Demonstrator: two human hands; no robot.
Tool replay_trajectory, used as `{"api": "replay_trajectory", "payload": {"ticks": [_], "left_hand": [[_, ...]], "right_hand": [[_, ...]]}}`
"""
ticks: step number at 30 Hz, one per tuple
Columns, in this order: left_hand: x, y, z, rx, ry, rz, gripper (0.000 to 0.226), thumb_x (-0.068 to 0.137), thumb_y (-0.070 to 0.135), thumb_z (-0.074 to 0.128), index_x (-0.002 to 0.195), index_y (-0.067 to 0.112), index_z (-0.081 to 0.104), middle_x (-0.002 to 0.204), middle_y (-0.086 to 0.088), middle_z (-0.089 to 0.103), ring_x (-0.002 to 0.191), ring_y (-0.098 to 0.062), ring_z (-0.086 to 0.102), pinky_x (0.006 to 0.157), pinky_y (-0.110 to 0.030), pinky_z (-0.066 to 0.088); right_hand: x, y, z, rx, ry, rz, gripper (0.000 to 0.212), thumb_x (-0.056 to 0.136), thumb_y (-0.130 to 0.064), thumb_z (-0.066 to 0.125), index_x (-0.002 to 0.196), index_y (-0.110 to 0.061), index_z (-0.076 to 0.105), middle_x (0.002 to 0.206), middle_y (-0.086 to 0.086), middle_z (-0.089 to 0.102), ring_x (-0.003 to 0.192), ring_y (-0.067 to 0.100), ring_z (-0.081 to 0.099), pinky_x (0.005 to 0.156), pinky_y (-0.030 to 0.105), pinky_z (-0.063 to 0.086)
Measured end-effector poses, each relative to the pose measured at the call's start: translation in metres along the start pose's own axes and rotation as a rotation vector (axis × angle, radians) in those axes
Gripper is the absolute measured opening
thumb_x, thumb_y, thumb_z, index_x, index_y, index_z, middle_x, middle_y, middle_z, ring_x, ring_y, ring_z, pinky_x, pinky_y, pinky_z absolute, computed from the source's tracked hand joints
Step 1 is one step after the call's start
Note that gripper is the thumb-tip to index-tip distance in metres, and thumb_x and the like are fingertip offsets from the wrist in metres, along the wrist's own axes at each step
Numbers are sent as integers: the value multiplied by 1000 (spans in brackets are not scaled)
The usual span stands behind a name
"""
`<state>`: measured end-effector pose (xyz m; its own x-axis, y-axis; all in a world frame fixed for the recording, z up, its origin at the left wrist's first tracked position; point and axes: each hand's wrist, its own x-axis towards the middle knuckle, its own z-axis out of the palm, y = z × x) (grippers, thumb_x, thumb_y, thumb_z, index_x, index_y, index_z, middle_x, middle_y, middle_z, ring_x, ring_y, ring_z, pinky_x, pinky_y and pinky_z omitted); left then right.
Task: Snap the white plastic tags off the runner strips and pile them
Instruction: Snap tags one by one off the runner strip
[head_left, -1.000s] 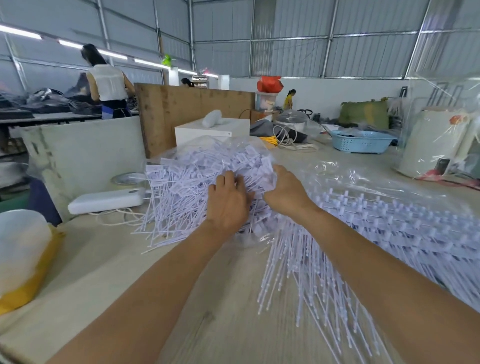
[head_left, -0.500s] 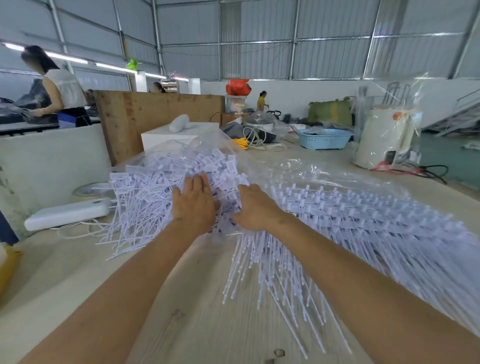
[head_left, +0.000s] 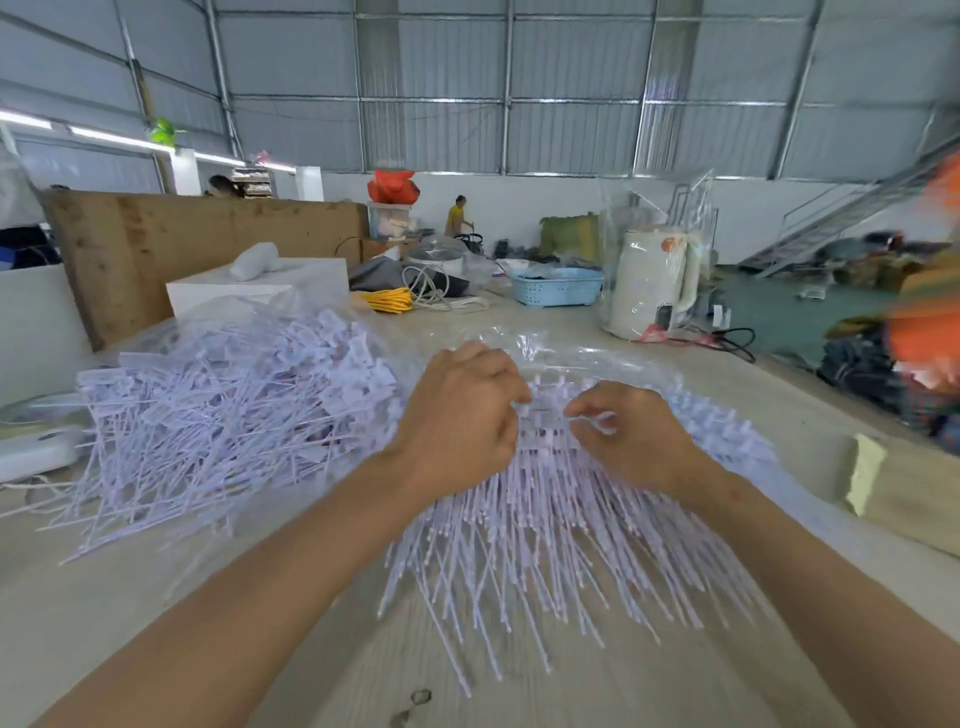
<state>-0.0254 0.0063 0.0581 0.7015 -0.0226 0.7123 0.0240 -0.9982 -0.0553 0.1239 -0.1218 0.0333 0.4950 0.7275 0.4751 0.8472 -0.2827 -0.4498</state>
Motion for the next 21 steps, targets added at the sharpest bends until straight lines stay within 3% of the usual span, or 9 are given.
{"api": "replay_trajectory", "payload": {"ticks": [3,6,11,13,15,16,21], "left_hand": [[24,0,37,-48,-201,-98,33,85,2,48,109,12,69,112,-6,65,106,-25,54,92,-38,43],[46,-5,67,-127,-308,-226,33,90,1,47,113,12,67,118,-6,63,112,-23,53,95,-37,45],[71,-20,105,-138,-399,-345,24,93,7,48,109,11,66,114,-8,64,104,-25,59,91,-39,50],[78,-26,115,-165,-490,-406,19,95,11,47,97,12,67,108,-6,64,97,-25,62,85,-36,51],[83,-32,120,-212,-533,-445,21,94,10,50,78,13,64,104,-10,67,92,-24,64,82,-34,52],[83,-35,120,-218,-536,-449,20,93,11,54,77,11,67,102,-10,68,90,-23,65,81,-33,52],[85,-39,109,-105,-444,-378,20,94,25,55,96,13,72,94,-2,70,74,-15,60,78,-29,50]], "right_hand": [[-12,30,-12,-22,56,96,13,88,-5,60,95,-6,71,103,8,68,96,22,62,85,15,43],[-22,44,-18,9,93,123,14,88,-1,59,92,-6,72,101,8,69,89,16,60,76,-1,38],[-22,45,-23,-115,61,24,17,88,-4,57,97,-4,71,104,10,69,98,24,62,89,29,46],[-22,46,-22,-158,18,-4,20,90,-7,54,102,-4,70,106,12,68,99,27,61,89,35,46],[-22,49,-22,-152,6,-9,22,91,-10,53,107,-7,69,109,10,67,100,25,60,89,33,47],[-22,51,-22,-151,6,-9,24,92,-11,53,109,-9,68,111,8,66,102,23,60,89,30,46],[-21,57,-24,-146,96,12,21,89,-8,56,105,-6,69,106,10,69,98,25,62,82,23,42]]}}
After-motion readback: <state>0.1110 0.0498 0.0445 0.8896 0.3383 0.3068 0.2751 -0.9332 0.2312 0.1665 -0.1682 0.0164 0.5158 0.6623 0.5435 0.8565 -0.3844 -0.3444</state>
